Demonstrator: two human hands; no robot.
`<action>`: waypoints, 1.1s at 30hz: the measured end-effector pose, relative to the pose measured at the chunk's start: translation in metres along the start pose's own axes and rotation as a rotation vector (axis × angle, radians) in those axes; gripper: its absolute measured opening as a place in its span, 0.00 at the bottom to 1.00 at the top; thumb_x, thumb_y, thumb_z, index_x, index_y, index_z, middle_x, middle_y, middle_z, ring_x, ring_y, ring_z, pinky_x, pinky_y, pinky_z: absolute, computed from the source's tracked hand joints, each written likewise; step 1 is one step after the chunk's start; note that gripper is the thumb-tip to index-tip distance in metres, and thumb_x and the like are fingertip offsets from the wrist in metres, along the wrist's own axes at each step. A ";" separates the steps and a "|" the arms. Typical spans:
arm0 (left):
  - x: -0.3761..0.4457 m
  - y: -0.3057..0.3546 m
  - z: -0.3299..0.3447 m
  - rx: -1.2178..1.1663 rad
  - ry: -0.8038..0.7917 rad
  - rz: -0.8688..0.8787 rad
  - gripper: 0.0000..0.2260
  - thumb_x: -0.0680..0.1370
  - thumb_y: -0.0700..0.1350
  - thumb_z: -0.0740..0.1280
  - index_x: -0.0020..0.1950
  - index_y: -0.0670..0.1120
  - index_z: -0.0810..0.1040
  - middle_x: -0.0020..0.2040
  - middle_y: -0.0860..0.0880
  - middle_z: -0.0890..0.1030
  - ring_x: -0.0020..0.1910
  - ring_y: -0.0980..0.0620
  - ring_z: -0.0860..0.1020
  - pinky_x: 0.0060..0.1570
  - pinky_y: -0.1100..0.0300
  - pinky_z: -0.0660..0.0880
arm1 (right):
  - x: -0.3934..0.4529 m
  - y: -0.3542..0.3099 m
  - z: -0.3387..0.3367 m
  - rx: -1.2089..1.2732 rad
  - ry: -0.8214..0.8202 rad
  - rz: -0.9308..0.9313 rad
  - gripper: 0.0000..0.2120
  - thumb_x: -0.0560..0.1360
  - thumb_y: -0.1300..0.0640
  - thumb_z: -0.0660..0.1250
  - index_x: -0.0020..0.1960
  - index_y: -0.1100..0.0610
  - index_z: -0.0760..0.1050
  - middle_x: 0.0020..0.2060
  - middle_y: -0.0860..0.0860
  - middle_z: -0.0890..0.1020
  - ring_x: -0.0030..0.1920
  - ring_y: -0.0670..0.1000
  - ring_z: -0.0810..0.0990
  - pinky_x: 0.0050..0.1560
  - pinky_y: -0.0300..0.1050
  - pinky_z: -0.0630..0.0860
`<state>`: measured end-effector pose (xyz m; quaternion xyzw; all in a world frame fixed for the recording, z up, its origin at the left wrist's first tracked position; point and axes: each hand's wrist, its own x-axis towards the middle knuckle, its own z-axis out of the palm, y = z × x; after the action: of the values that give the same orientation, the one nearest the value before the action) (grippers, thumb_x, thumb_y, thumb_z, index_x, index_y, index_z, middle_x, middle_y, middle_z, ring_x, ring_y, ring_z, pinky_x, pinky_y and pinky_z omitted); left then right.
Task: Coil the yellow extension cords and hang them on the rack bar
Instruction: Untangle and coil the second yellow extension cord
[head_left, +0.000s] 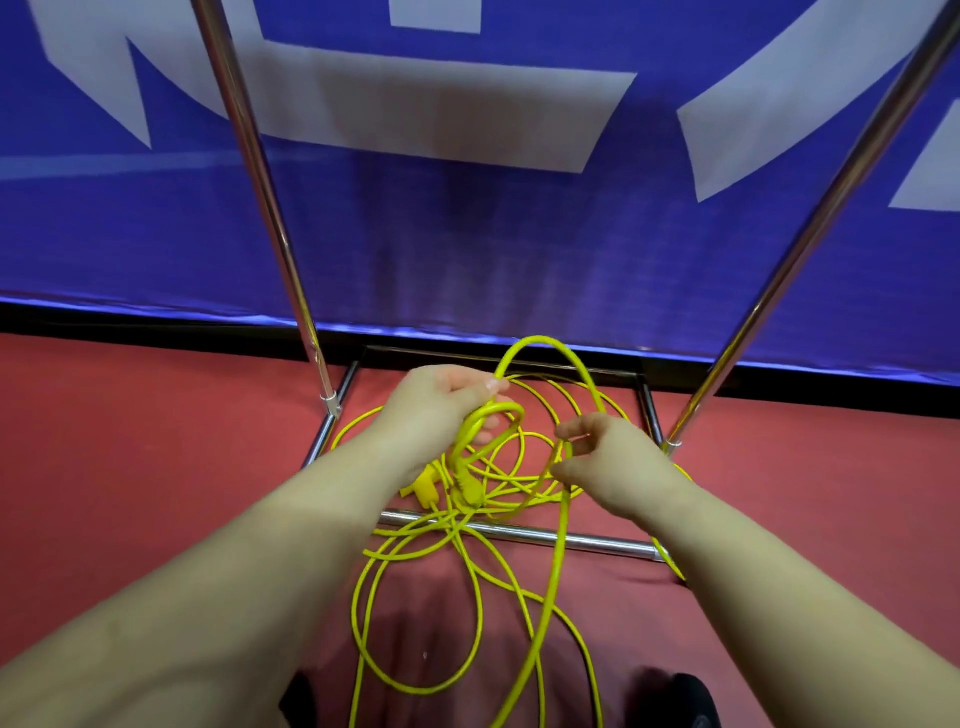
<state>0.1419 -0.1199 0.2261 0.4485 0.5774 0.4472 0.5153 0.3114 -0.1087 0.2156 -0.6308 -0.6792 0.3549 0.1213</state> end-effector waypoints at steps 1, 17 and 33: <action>0.000 0.000 -0.001 -0.047 0.008 -0.030 0.07 0.79 0.40 0.61 0.46 0.44 0.79 0.25 0.54 0.79 0.24 0.61 0.77 0.27 0.68 0.76 | -0.001 -0.001 -0.002 -0.017 0.004 0.000 0.20 0.70 0.60 0.70 0.62 0.55 0.73 0.47 0.54 0.81 0.51 0.53 0.80 0.52 0.44 0.74; -0.005 0.011 0.001 -0.322 -0.295 -0.306 0.17 0.80 0.53 0.57 0.51 0.43 0.80 0.43 0.46 0.85 0.40 0.52 0.83 0.44 0.58 0.79 | -0.002 -0.012 -0.011 0.579 0.105 -0.125 0.08 0.77 0.58 0.64 0.40 0.56 0.75 0.29 0.47 0.80 0.25 0.44 0.78 0.32 0.39 0.78; -0.011 0.009 -0.004 0.027 -0.333 -0.044 0.11 0.81 0.45 0.57 0.48 0.48 0.79 0.32 0.54 0.80 0.31 0.59 0.77 0.31 0.67 0.73 | -0.001 -0.010 -0.021 0.432 0.115 -0.265 0.07 0.73 0.53 0.69 0.49 0.52 0.76 0.39 0.48 0.81 0.37 0.43 0.77 0.39 0.37 0.74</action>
<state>0.1389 -0.1293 0.2372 0.5105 0.4996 0.3475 0.6075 0.3166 -0.1021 0.2372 -0.5152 -0.6563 0.4362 0.3370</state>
